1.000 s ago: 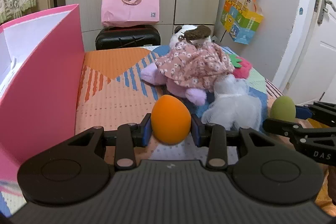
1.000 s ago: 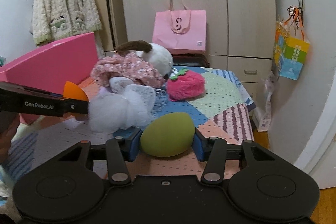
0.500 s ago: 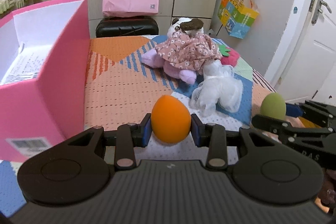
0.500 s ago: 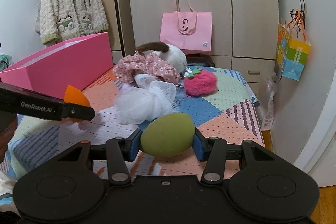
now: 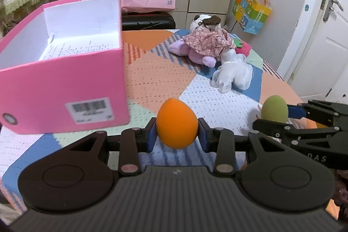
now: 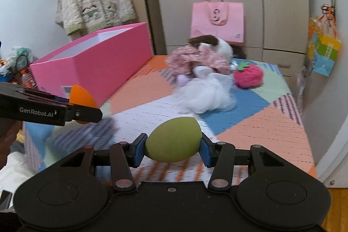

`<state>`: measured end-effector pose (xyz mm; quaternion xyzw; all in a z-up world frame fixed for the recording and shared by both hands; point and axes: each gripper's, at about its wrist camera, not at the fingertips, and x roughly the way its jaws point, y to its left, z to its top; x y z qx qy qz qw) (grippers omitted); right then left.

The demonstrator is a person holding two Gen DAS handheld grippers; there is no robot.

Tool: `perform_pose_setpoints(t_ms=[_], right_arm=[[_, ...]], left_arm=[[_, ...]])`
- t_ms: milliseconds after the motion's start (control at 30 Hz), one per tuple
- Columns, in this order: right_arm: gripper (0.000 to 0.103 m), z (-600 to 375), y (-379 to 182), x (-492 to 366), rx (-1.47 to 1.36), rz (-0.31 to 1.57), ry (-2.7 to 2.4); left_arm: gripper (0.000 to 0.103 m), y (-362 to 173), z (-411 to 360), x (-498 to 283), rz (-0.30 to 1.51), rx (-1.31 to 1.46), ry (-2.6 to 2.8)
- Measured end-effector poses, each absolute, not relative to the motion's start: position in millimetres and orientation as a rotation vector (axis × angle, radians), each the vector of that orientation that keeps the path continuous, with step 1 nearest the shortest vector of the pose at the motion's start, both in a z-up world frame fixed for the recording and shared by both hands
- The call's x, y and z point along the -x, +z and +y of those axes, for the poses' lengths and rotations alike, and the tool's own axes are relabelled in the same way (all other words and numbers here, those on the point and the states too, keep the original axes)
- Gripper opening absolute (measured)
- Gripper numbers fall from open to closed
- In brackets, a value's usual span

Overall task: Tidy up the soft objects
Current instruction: 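Lift both sponges and carry them over the pink box with both grippers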

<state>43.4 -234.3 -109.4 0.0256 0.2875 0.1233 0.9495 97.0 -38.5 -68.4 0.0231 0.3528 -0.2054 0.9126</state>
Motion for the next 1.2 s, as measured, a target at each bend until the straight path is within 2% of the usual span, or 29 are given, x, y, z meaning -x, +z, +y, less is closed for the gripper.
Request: perform_pose_setpoints(t_ms=[367,667,1000,1200], right_arm=[[0.055,-179.7,-86.9,-40.4,-0.017,0.633,0.446],[0.055,-145.4,-57.2,-50.1,0.008,0.675,0.605],[0.055,-125.8,-26.6,-69.3,0.068,0.676,0.689],[0.055,-111.3,-6.0,-92.1,0.104,0.61,0.707]], left_arm=[[0.038,-52.7,8.1,-82.5,0.793,0.002,-0.412],[0.038,-26.9,47.0,-72.6,0.778,-0.034,-0.404],[0.038,10.2,80.1,-79.0,0.676,-0.088,-0.358],[0.039,30.6,89.3,-100.1,0.625,-0.11,-0.373]])
